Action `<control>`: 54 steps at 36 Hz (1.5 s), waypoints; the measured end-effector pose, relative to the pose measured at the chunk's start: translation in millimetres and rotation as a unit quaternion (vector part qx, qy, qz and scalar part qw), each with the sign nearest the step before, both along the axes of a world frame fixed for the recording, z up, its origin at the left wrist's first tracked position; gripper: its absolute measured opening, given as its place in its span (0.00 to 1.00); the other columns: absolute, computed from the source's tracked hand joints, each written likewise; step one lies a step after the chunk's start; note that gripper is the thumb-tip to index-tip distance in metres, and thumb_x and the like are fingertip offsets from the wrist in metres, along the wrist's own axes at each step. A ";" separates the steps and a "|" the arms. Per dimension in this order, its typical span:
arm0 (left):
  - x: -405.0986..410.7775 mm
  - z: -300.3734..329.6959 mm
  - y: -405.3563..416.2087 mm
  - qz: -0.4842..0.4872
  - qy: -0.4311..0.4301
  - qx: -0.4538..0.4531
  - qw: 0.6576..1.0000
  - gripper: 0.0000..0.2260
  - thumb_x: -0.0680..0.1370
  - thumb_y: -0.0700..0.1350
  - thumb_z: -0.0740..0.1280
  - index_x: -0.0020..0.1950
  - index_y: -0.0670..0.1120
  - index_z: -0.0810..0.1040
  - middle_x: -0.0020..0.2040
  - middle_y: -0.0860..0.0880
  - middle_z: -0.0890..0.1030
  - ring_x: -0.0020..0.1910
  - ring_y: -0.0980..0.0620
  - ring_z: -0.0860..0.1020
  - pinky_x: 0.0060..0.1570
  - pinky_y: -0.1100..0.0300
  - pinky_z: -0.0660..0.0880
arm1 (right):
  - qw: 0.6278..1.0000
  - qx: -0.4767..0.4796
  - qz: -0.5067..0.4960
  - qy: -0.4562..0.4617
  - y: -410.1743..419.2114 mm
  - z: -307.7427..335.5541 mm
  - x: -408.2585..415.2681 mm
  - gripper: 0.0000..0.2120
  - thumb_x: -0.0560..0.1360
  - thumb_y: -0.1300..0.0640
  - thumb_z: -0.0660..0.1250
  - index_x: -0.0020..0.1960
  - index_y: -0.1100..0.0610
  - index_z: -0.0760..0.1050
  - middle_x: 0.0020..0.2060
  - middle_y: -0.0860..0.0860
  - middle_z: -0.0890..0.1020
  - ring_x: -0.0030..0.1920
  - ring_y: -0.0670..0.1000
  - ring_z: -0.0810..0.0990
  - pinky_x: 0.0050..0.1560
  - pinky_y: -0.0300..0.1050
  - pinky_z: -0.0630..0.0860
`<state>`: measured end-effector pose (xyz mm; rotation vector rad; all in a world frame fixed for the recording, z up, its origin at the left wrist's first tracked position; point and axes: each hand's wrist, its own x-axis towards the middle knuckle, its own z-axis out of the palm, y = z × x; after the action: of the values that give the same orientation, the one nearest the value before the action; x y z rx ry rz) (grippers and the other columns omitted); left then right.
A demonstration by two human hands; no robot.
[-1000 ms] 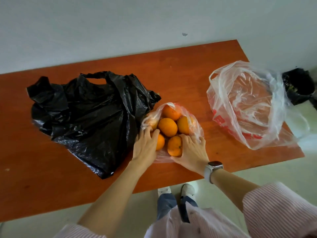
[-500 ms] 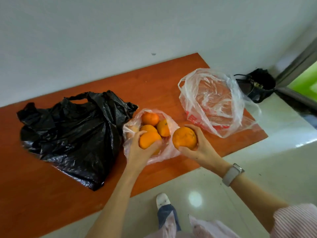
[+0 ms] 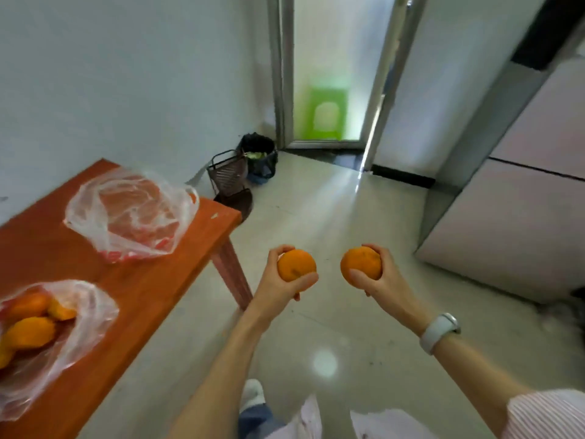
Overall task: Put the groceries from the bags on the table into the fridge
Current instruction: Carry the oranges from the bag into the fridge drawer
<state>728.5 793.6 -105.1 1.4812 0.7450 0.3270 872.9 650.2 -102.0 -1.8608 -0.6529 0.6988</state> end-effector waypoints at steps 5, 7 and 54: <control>114.0 15.6 -88.7 -0.146 0.002 0.016 0.989 0.34 0.63 0.42 0.79 0.61 0.55 0.62 0.55 0.47 0.71 0.45 0.52 0.77 0.32 0.62 0.75 | 0.990 0.019 -0.136 -0.014 -117.7 12.9 65.7 0.26 0.71 0.54 0.70 0.61 0.47 0.59 0.49 0.43 0.68 0.45 0.46 0.73 0.38 0.36 0.70; 157.7 21.1 -119.5 -0.195 -0.001 0.048 0.980 0.35 0.60 0.47 0.79 0.61 0.56 0.63 0.59 0.46 0.69 0.49 0.49 0.77 0.32 0.65 0.74 | 0.982 0.027 -0.185 -0.025 -156.0 22.4 90.1 0.25 0.72 0.56 0.69 0.61 0.46 0.59 0.48 0.40 0.68 0.44 0.45 0.73 0.37 0.36 0.70; 978.1 299.8 -337.8 -0.092 -0.253 0.282 0.921 0.28 0.70 0.48 0.73 0.67 0.53 0.66 0.61 0.49 0.68 0.53 0.51 0.74 0.48 0.59 0.73 | 0.911 0.181 -0.247 -0.277 -366.8 279.9 868.8 0.29 0.72 0.56 0.70 0.68 0.47 0.60 0.65 0.51 0.65 0.58 0.49 0.70 0.53 0.42 0.69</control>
<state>1706.6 455.9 194.7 1.8780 0.0827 0.7913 1741.8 283.4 177.9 -1.7611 -0.5736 -0.2843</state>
